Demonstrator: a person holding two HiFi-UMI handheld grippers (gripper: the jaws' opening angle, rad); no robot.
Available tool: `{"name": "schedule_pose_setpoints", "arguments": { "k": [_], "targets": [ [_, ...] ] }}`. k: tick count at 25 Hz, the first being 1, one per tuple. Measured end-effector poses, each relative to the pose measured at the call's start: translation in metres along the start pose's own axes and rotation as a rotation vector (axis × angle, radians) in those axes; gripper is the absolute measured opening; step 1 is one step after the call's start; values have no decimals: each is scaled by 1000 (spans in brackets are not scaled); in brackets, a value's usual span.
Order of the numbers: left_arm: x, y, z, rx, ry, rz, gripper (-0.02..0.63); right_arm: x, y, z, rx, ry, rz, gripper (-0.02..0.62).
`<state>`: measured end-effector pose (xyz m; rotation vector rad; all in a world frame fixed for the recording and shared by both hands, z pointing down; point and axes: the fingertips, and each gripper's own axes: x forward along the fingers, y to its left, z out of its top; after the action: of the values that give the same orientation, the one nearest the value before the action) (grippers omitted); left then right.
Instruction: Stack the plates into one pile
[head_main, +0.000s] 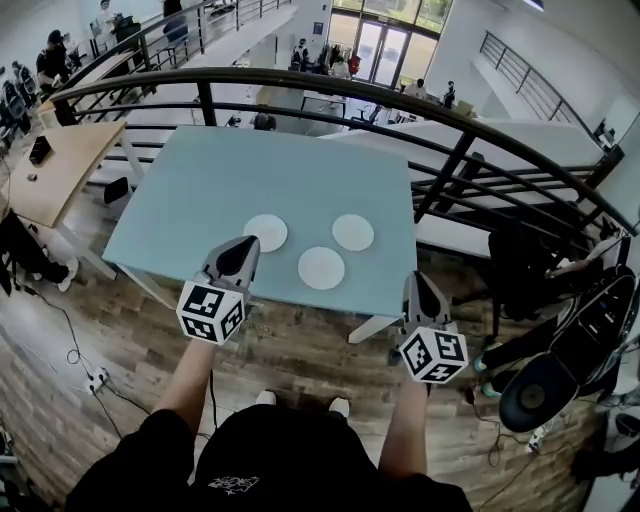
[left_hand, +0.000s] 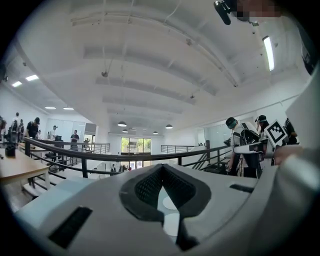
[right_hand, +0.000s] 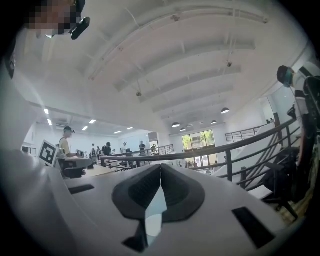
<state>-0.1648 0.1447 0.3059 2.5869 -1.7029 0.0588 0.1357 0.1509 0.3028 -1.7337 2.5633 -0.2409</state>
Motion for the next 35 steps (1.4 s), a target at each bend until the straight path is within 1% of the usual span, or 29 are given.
{"name": "schedule_pose_setpoints", "arguments": {
  "k": [5, 10, 15, 23, 28, 32, 35],
  "targets": [
    [-10, 42, -5, -8, 4, -28, 8, 21, 42, -14, 1, 16, -15, 8],
    [-23, 79, -9, -19, -3, -47, 8, 34, 78, -19, -16, 20, -20, 8],
    [-24, 98, -18, -42, 5, -70, 8, 41, 94, -23, -29, 34, -34, 8],
    [5, 90, -23, -73, 23, -121, 8, 52, 82, -25, -24, 68, -60, 8],
    [13, 91, -36, -74, 37, -129, 8, 68, 80, -35, -20, 76, -47, 8],
    [48, 97, -45, -81, 56, -107, 8, 101, 57, -46, -41, 108, -25, 8],
    [79, 91, -45, -77, 69, -107, 8, 123, 35, -47, -41, 116, 10, 8]
  ]
}}
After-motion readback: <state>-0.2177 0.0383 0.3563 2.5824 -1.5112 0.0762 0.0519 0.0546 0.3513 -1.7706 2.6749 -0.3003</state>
